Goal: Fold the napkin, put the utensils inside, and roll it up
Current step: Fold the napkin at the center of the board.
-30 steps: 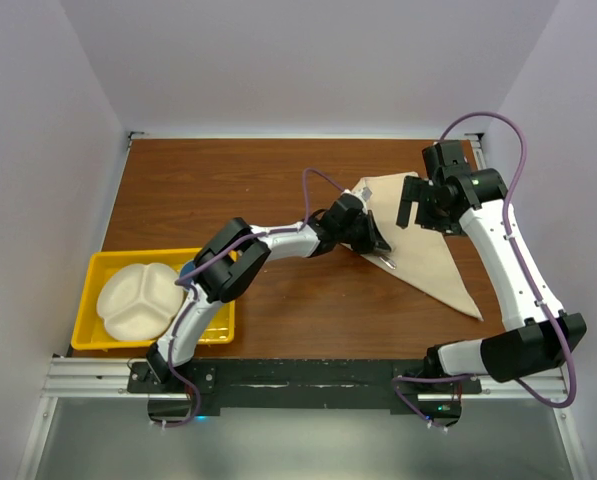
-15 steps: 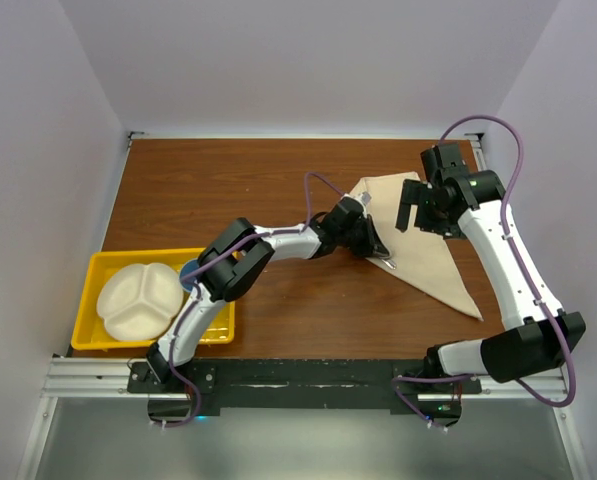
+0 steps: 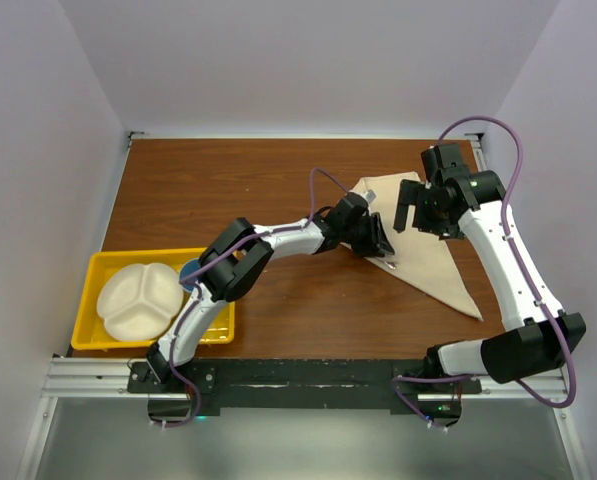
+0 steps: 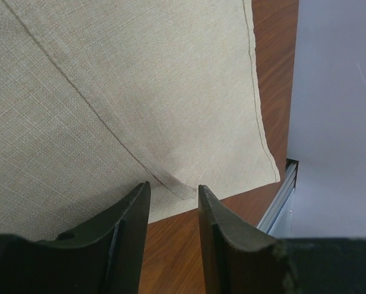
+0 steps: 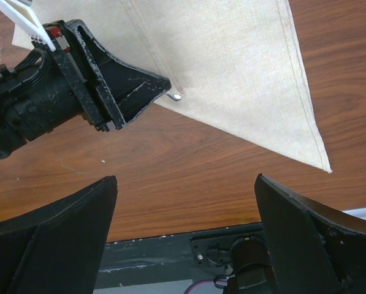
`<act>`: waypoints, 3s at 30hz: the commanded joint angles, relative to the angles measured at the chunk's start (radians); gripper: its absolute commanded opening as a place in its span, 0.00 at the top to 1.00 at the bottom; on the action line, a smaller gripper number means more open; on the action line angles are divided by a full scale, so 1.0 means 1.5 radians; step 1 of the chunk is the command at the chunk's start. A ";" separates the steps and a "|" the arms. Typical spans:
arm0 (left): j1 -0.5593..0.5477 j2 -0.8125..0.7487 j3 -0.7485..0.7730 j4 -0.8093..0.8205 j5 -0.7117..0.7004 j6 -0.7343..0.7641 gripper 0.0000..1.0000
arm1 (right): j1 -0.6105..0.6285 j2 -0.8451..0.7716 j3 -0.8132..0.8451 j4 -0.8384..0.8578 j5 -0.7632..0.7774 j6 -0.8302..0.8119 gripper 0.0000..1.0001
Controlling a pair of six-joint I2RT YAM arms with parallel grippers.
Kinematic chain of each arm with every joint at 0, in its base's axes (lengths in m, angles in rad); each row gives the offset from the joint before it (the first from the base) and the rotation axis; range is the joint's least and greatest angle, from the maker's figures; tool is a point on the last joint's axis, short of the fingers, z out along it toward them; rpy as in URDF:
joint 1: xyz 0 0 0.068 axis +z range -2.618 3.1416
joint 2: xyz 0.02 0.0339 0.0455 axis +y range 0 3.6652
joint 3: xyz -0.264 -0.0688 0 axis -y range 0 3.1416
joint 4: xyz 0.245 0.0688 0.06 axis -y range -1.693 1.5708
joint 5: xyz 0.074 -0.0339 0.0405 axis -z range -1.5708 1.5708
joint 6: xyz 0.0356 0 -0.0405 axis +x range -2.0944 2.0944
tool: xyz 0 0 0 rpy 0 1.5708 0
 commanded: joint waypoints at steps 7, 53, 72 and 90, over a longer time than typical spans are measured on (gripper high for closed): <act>0.015 -0.064 0.044 -0.058 0.018 0.021 0.59 | -0.001 -0.025 -0.020 0.019 -0.032 -0.009 0.02; 0.142 -0.769 -0.082 -0.603 -0.131 0.392 0.51 | -0.448 -0.158 -0.447 0.146 -0.029 0.149 0.24; 0.039 -0.794 -0.072 -0.675 -0.381 0.439 0.44 | -0.615 -0.094 -0.531 0.288 -0.010 0.192 0.42; 0.044 -0.764 -0.066 -0.688 -0.358 0.435 0.48 | -0.615 -0.073 -0.587 0.389 -0.031 0.208 0.51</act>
